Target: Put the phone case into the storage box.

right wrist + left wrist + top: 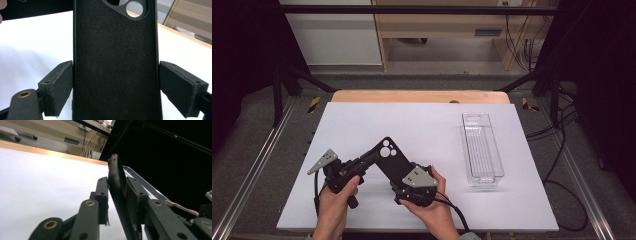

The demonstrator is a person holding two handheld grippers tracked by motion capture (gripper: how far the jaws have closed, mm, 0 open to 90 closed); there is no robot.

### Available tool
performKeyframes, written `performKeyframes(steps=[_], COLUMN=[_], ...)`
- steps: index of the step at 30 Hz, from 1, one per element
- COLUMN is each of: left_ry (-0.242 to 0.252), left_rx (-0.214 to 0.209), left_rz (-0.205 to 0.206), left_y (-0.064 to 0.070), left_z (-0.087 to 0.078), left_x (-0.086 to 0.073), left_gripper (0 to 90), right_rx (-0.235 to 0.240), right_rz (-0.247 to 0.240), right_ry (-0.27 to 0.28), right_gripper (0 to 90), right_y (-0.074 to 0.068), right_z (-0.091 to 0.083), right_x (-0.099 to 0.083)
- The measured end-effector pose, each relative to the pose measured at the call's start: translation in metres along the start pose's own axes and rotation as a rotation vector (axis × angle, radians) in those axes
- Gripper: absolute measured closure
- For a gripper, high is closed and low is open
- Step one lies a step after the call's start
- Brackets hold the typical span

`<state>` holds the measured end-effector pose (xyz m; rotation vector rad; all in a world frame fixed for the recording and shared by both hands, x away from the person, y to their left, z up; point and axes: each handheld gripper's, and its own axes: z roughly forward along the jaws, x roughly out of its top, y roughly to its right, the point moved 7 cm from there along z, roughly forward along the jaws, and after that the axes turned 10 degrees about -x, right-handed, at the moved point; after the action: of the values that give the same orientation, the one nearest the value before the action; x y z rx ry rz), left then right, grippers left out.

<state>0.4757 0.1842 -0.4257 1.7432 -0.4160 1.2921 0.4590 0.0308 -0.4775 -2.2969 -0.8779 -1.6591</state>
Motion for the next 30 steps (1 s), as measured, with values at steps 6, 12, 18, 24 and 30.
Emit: performKeyframes(steps=[6, 12, 18, 24, 30], left_ry=[0.0, 0.0, -0.005, -0.009, -0.027], left_rx=[-0.024, -0.056, -0.068, -0.066, -0.052], left_rz=[-0.005, -0.002, 0.022, 0.059, 0.098], left_y=[0.004, 0.011, 0.017, 0.023, 0.025], left_z=[0.0, 0.002, 0.004, 0.005, 0.006], left_x=[-0.001, -0.001, -0.002, -0.002, -0.004], left_gripper=[76.3, 79.3, 80.6, 80.9, 80.9], right_rx=[0.004, 0.006, 0.003, 0.001, 0.019], right_rz=[0.006, 0.021, 0.031, 0.047, 0.053], right_ry=[-0.012, -0.022, -0.027, -0.034, -0.046], right_gripper=[15.1, 14.8, 14.4, 13.7, 11.5], right_y=[-0.001, -0.002, -0.002, -0.002, -0.004], right_z=[0.001, 0.003, 0.004, 0.005, 0.007], right_x=[-0.002, -0.005, -0.007, -0.008, -0.009])
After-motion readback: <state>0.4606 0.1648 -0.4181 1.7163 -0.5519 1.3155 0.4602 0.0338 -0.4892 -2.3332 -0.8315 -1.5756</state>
